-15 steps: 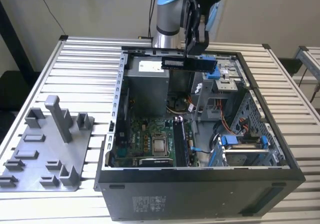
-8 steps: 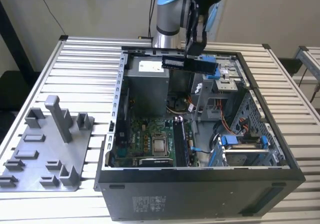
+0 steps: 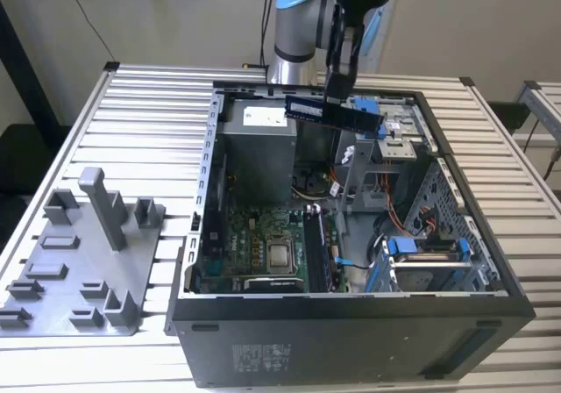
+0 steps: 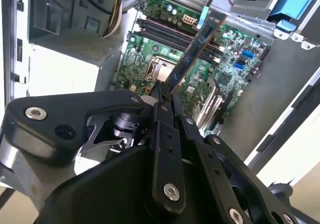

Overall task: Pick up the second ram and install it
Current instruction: 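Insert the second ram into the second slot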

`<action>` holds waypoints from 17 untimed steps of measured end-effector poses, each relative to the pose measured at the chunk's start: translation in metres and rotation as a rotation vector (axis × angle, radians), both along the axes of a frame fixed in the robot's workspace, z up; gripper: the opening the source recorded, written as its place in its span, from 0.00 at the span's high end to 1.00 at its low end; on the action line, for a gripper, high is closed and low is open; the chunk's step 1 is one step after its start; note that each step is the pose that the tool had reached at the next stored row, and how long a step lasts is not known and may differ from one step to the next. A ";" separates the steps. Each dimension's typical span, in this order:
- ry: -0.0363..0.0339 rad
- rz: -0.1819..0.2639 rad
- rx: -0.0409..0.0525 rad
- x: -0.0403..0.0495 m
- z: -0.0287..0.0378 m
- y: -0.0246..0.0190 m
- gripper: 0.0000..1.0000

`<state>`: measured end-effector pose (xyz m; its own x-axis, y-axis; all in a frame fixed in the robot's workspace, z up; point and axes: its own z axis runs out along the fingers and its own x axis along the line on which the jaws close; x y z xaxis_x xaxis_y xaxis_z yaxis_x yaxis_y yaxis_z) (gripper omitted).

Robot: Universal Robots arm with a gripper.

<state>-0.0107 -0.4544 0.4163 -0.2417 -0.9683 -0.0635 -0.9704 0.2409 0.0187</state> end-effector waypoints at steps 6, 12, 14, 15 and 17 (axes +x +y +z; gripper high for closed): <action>0.0000 -0.073 -0.0002 0.0000 -0.0011 0.0000 0.86; 0.0004 -0.155 -0.0003 -0.0001 -0.0024 0.0000 0.86; 0.0004 -0.182 -0.0002 -0.0001 -0.0029 0.0000 0.86; 0.0005 -0.195 -0.0003 -0.0002 -0.0032 0.0000 0.86; 0.0006 -0.220 -0.0003 -0.0003 -0.0037 0.0000 0.86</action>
